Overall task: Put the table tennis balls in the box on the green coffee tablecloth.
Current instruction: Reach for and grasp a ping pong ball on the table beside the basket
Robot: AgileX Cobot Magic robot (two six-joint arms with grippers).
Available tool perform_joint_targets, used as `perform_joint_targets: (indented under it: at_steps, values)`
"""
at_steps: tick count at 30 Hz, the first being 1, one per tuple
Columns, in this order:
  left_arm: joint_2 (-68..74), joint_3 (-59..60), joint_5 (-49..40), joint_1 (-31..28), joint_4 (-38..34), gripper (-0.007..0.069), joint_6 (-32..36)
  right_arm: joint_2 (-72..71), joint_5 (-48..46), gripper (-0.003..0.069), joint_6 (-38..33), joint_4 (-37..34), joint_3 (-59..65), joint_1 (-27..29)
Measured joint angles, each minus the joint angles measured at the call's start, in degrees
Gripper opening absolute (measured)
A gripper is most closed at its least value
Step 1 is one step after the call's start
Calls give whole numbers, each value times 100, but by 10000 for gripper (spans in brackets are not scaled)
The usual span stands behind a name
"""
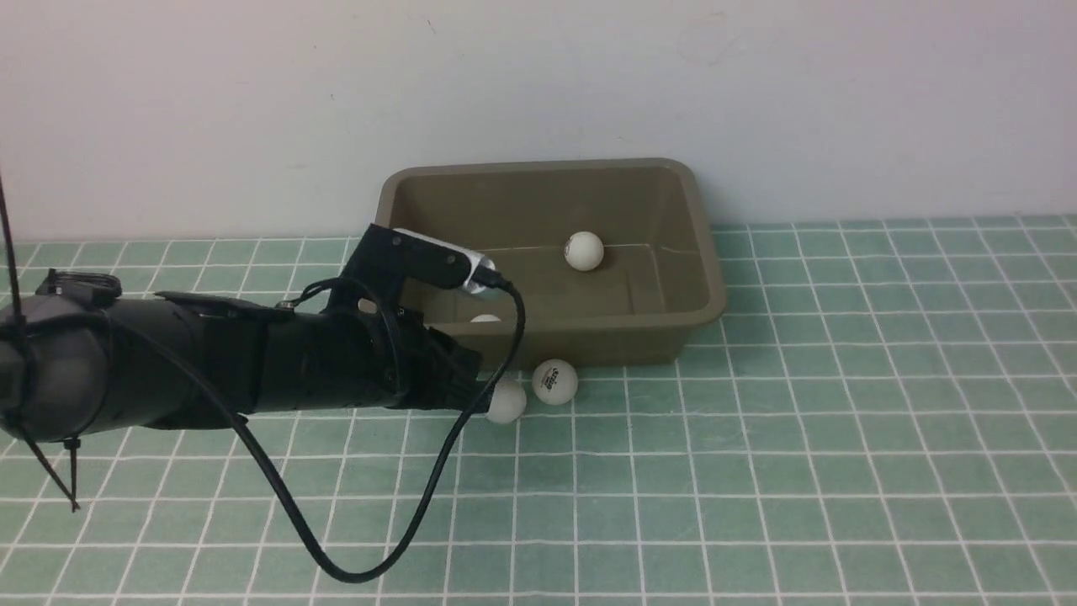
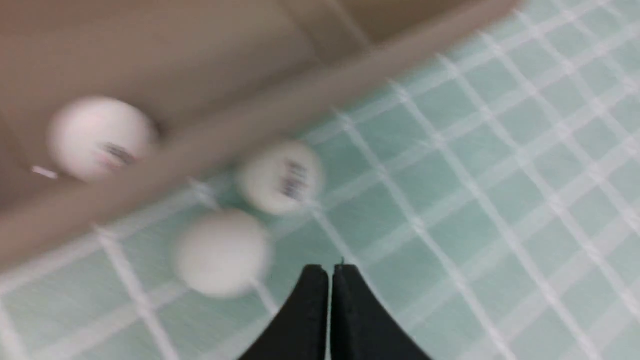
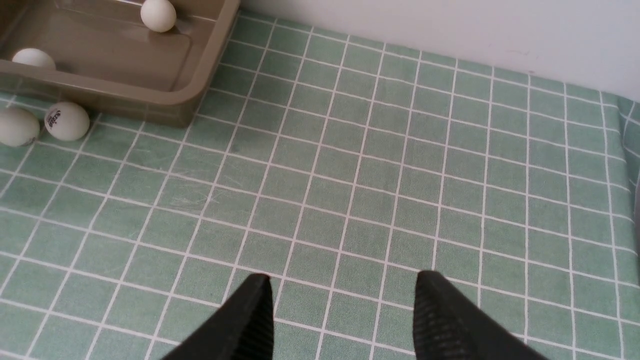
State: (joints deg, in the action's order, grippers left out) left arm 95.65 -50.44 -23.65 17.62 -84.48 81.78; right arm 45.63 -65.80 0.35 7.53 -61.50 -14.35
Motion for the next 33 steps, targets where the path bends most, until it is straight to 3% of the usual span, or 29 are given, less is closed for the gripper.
perform_joint_targets:
  at_steps: [4, 7, 9, 12, 15, 18, 21, 33]
  values:
    - [-184, 0, -1006, 6, 1768, 9, -2165, 0, 0, 356, 0, 0, 0, 0]
    - [-192, 0, -1242, 17, 2660, 61, -3067, 0, -11, 356, 0, 0, 0, 0]
    - [-192, 0, -1201, 17, 3030, 150, -3339, 0, -52, 356, 0, 0, 0, 0]
    - [-192, 0, -1175, 17, 2971, 309, -3378, 0, -124, 356, 0, -1, 0, 0]
    - [-192, 0, -1124, 17, 2455, 484, -3201, 0, -151, 356, 0, -12, 0, 0]
    - [-192, 0, -932, 17, 2032, 571, -2957, 0, -165, 356, 0, -46, 0, 0]
    - [-171, 0, -572, 17, 1659, 591, -2736, 0, -175, 356, 0, -114, 0, 0]
    - [436, -12, 600, 17, 902, 552, -2455, 0, -221, 356, -158, -136, 0, 0]
